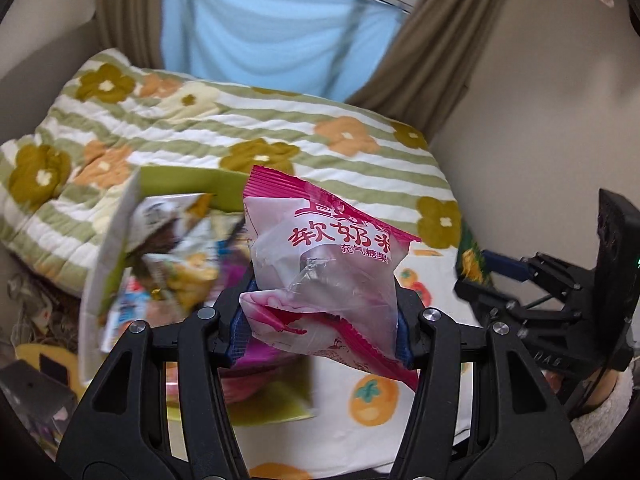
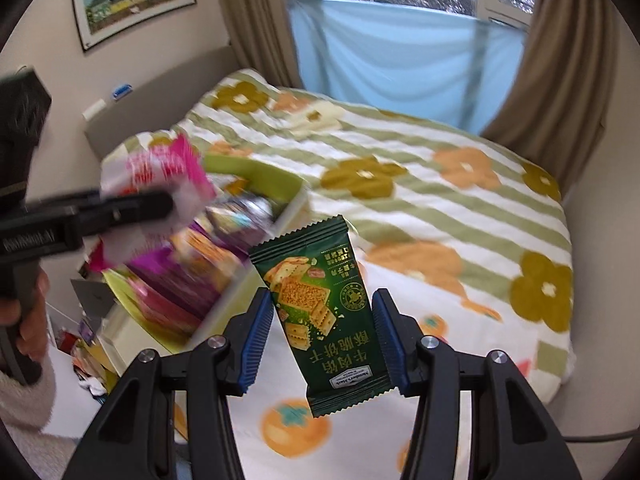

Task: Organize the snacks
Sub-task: 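Carry both packs over the box and open both tools to release them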

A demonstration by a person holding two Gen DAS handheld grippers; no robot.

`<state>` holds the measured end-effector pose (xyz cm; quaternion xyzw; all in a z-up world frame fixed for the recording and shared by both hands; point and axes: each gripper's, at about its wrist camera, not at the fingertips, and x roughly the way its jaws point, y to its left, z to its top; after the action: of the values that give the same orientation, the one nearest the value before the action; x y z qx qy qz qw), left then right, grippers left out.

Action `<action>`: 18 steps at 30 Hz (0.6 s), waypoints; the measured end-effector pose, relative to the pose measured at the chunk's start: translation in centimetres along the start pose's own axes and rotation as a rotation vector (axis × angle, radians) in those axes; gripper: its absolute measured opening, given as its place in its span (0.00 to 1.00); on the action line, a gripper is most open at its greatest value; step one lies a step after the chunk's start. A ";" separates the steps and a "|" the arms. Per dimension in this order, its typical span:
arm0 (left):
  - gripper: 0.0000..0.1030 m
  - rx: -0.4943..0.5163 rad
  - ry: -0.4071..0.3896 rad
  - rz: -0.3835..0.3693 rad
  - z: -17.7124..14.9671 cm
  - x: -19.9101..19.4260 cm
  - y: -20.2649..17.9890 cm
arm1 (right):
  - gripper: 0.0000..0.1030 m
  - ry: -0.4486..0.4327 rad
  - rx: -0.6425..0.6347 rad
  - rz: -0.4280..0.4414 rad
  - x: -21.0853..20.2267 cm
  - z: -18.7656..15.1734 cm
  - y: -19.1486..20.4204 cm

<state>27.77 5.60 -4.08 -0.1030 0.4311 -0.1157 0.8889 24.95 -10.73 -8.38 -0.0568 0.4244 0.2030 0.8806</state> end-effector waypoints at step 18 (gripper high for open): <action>0.50 0.104 0.241 0.006 -4.1 3.2 16.2 | 0.46 -0.008 0.113 0.007 6.7 5.3 13.5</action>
<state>28.33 19.75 -13.58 -0.0411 0.5285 -0.1469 0.8351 27.01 5.05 -9.21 -0.0047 0.4320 0.1821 0.8833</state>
